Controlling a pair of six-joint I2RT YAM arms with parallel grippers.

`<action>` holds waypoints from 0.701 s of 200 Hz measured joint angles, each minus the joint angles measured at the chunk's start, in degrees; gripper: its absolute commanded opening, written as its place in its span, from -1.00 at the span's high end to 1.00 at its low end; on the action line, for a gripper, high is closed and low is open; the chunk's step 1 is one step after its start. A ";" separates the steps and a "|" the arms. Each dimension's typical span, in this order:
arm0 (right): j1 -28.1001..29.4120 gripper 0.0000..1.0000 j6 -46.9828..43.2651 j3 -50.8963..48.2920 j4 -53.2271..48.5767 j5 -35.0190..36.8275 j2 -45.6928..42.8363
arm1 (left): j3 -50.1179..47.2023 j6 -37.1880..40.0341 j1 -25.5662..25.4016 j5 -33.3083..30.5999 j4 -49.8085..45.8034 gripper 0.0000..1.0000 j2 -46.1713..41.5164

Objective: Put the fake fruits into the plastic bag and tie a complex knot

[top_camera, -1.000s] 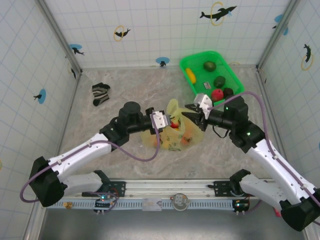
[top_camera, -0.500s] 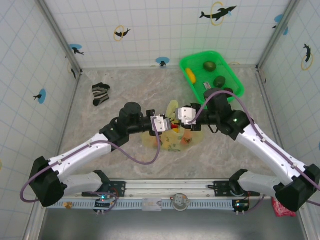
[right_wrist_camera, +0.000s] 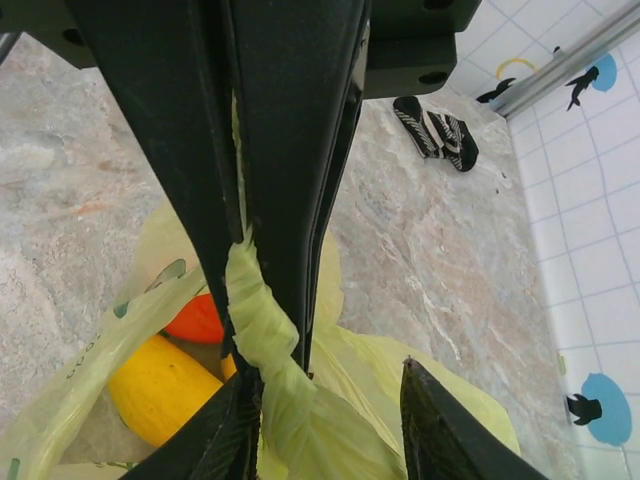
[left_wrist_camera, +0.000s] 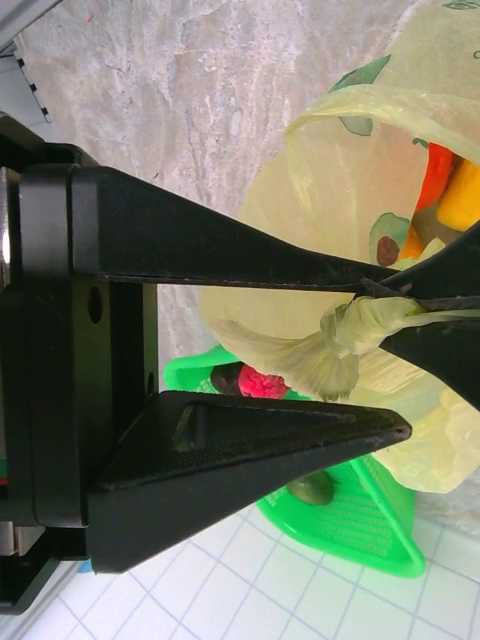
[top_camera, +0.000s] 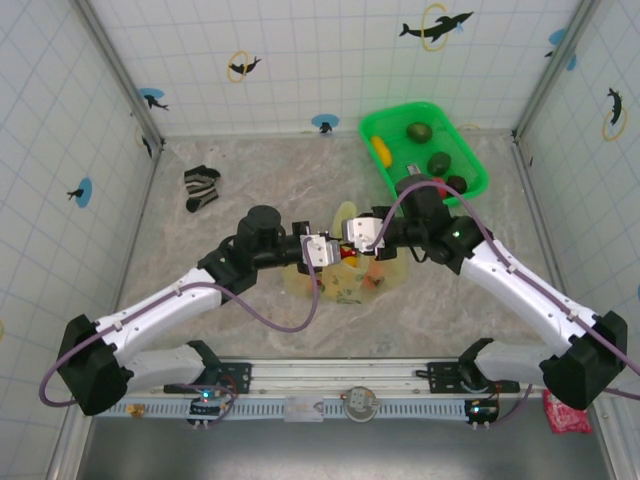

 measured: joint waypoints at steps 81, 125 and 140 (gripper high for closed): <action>0.70 0.43 -1.29 -4.17 6.19 1.38 0.00 | -0.37 3.56 -0.07 1.68 -1.11 1.00 -0.63; 0.74 0.48 -0.79 -6.40 9.55 0.04 0.00 | -0.37 4.92 -0.09 2.19 -1.60 1.00 -0.98; 0.74 0.60 -0.04 -7.26 10.73 -0.85 -0.02 | -0.37 5.16 -0.09 2.49 -1.57 1.00 -0.98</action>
